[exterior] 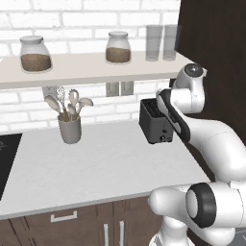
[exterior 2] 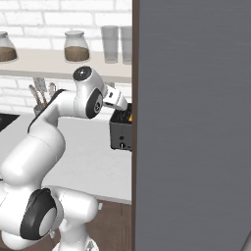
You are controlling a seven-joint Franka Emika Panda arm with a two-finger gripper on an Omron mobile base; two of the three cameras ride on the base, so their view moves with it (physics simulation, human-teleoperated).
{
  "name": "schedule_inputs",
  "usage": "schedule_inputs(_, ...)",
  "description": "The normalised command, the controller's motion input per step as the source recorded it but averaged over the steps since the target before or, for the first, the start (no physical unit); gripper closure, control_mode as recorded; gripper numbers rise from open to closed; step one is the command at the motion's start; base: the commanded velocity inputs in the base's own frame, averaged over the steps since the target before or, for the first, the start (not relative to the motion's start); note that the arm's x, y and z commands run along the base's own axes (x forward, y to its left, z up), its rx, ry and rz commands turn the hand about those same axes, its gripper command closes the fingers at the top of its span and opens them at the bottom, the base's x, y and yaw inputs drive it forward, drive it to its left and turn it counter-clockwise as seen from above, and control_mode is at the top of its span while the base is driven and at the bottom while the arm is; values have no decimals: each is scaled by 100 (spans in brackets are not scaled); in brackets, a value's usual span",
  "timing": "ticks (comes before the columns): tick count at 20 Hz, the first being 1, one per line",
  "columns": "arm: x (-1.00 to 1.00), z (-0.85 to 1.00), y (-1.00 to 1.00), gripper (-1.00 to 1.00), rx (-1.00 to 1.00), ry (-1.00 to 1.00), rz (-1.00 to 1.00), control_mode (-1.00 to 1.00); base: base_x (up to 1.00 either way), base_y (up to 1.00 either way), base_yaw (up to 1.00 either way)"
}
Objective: Start the toaster. Once the lever pops up, take the bread to the plate on the dining counter.
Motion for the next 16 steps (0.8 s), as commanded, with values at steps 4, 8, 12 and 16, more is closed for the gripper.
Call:
schedule_inputs(4,0,0,0,-100,0,0,0,-100,0,0,0)
schedule_inputs(8,0,0,0,-100,0,0,0,-100,0,0,0)
schedule_inputs(12,0,0,0,-100,0,0,0,-100,0,0,0)
schedule_inputs(16,0,0,0,-100,0,0,0,-100,0,0,0)
